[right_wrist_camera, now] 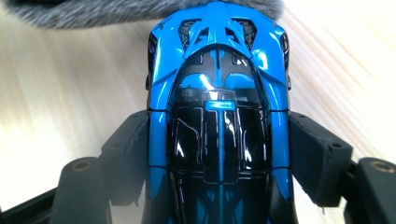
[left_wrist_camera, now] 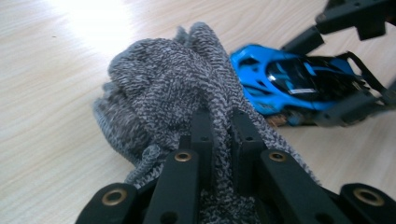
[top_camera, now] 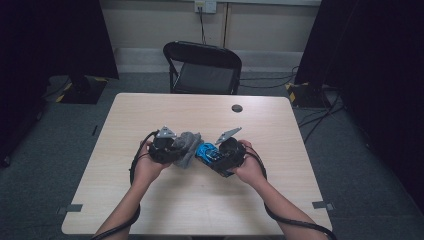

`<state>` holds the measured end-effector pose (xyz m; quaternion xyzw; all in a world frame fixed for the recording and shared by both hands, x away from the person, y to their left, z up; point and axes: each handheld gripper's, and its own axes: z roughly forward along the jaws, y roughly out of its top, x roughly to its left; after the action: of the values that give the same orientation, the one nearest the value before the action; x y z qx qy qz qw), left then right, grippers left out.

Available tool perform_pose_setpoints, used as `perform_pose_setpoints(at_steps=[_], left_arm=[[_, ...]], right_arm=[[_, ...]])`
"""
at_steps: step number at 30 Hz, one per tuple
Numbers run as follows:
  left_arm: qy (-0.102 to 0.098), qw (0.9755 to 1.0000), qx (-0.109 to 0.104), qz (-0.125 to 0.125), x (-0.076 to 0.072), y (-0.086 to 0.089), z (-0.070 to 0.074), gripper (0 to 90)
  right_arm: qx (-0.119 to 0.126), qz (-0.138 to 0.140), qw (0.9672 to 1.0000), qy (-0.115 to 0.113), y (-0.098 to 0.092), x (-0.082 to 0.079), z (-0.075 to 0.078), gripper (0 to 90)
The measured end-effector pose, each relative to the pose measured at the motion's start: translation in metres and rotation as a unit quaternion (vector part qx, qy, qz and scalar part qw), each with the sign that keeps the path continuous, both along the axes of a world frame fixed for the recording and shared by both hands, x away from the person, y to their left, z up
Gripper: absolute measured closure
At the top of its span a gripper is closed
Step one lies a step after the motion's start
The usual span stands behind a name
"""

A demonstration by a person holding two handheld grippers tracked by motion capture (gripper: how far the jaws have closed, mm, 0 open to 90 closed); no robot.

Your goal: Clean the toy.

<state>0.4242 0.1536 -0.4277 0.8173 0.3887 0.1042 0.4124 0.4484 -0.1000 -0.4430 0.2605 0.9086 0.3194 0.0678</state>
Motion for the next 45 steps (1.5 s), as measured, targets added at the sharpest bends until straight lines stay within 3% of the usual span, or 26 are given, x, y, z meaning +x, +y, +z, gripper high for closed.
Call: perform_pose_setpoints(at_steps=[16, 21, 26, 31, 37, 45], left_arm=[[0.023, 0.9995, -0.015, -0.013, -0.012, 0.006, -0.007, 82.4], [0.006, 0.9998, -0.01, 0.013, -0.007, 0.016, -0.003, 82.4], [-0.019, 0.9987, -0.008, 0.047, 0.007, 0.021, 0.007, 82.4], [-0.036, 0.9982, -0.002, 0.049, 0.019, 0.011, 0.014, 82.3], [-0.008, 0.9997, 0.017, 0.013, 0.024, -0.007, 0.004, 82.2], [0.014, 0.9998, 0.015, -0.001, 0.023, -0.01, -0.006, 82.2]], right_arm=[[0.006, -0.043, 0.9991, 0.005, -0.013, 0.018, 0.0, 28.7], [0.008, -0.045, 0.9989, 0.005, -0.017, 0.017, 0.0, 28.7], [0.008, -0.023, 0.9997, 0.009, -0.012, 0.008, 0.0, 28.7], [0.002, 0.006, 1.0, 0.007, 0.0, -0.004, -0.001, 28.8], [0.0, 0.024, 0.9997, 0.006, 0.007, -0.009, -0.001, 28.7], [-0.011, 0.024, 0.9996, 0.01, 0.004, -0.008, -0.003, 28.7]])
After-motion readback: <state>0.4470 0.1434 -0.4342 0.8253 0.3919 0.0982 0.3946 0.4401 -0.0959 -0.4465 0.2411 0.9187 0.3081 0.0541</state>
